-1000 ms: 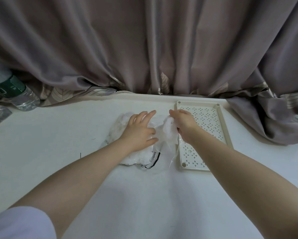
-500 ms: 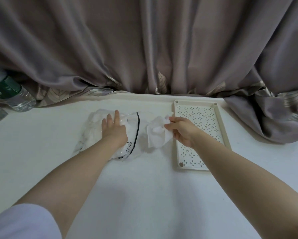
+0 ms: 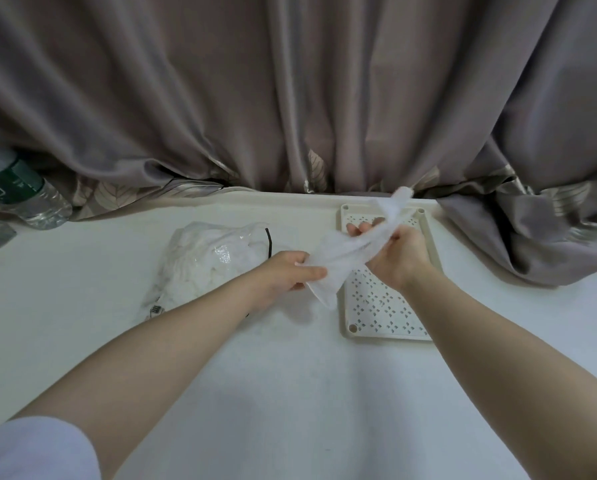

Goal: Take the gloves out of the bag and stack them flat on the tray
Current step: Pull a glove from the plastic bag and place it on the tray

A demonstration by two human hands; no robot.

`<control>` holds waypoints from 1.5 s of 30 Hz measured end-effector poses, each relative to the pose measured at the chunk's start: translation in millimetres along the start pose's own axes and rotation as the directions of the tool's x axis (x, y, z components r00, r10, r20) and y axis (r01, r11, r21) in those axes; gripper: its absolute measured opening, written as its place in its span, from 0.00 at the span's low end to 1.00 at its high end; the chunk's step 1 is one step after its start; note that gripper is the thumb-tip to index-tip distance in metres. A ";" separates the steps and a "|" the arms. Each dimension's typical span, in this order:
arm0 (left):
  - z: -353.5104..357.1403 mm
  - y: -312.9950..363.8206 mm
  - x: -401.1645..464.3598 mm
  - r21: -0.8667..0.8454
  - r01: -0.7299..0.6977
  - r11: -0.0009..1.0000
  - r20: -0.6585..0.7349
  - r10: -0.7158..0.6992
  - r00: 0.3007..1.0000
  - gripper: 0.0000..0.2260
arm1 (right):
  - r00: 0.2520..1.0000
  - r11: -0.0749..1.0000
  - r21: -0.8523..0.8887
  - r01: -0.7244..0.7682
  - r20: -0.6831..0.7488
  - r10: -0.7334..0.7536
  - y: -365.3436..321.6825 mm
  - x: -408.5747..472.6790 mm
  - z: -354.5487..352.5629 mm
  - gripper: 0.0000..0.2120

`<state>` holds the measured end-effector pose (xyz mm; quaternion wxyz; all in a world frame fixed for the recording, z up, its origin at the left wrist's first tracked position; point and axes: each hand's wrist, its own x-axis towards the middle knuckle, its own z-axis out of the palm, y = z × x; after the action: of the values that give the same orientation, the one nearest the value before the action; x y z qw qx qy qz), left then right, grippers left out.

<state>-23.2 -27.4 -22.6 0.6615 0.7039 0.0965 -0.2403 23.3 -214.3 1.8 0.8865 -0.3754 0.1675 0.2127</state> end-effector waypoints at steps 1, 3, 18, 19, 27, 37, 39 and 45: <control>0.6 4.6 -2.9 -0.058 -0.030 0.998 -0.021 0.029 0.999 0.03 | 1.000 0.999 0.031 0.020 -0.011 -0.019 -7.8 -4.5 -6.0 0.10; -0.9 14.8 -6.9 -0.123 -0.084 0.989 -0.061 0.077 0.995 0.05 | 0.999 0.996 -0.081 -0.021 -0.025 0.019 -20.9 -9.1 -22.3 0.13; 26.8 57.5 -21.0 0.104 -0.121 0.987 -0.063 0.128 0.990 0.20 | 0.922 0.322 -0.888 0.328 0.375 0.095 -14.0 -11.4 -2.3 0.05; 25.4 57.6 -20.8 0.125 -0.120 0.985 -0.109 0.133 0.985 0.21 | 0.918 0.335 -0.884 0.327 0.381 0.111 -18.1 -11.5 -6.2 0.05; 33.5 44.8 -6.1 -0.116 0.246 0.962 0.015 -0.246 0.969 0.32 | 0.903 0.772 -0.632 -0.060 0.296 0.312 -38.2 -21.1 -25.6 0.08; 87.5 29.2 24.0 -0.366 0.033 0.930 -0.127 -0.085 0.988 0.05 | 0.953 0.751 -0.652 -0.106 0.148 0.264 -56.4 -15.4 -67.7 0.14; 93.3 22.2 33.8 -0.377 0.025 0.926 -0.166 -0.095 0.982 0.08 | 0.985 0.662 -0.744 -0.087 0.037 0.171 -52.0 -7.8 -81.0 0.24; 105.8 15.7 70.4 -0.150 -0.049 0.988 -0.108 0.033 0.994 0.14 | 0.992 0.643 -0.766 0.028 0.102 0.078 -53.5 31.7 -106.1 0.30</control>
<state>22.6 -145.3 -42.5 0.7120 0.6648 0.1348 -0.1813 62.6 -318.1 -51.2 0.6504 -0.6981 0.0112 0.2990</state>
